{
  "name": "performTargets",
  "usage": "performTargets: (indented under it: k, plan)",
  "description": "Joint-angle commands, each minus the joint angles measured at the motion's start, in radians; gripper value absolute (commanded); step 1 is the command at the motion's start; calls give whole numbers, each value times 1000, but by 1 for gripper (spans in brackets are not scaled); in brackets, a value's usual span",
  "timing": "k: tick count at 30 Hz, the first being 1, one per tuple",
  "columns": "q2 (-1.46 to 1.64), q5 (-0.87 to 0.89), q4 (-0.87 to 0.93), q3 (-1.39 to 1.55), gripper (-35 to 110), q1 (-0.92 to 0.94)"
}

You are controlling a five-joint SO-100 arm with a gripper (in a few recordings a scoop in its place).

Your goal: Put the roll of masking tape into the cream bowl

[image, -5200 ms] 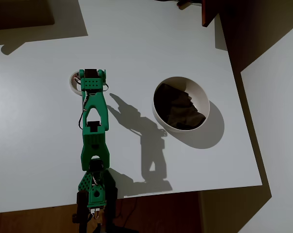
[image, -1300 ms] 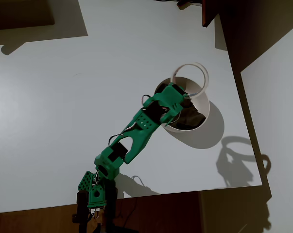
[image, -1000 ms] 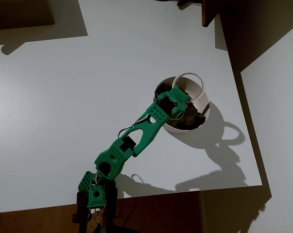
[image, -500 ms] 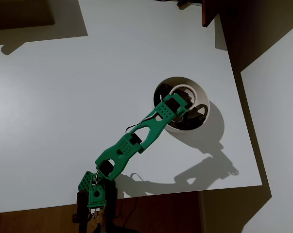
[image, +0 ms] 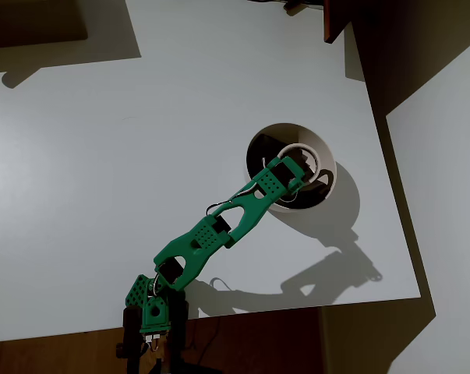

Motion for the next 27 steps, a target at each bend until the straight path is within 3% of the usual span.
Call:
performTargets:
  k: [1,13,14,16,27]
  plan:
    - [61,6,6,-44,18,0]
    - [77,31,-12,-44,16,-6]
    - [78,34,-14,-46,13,-6]
    - [81,38,-11,-46,-8,-9]
    - [202,117,-55,-49,-8,-49]
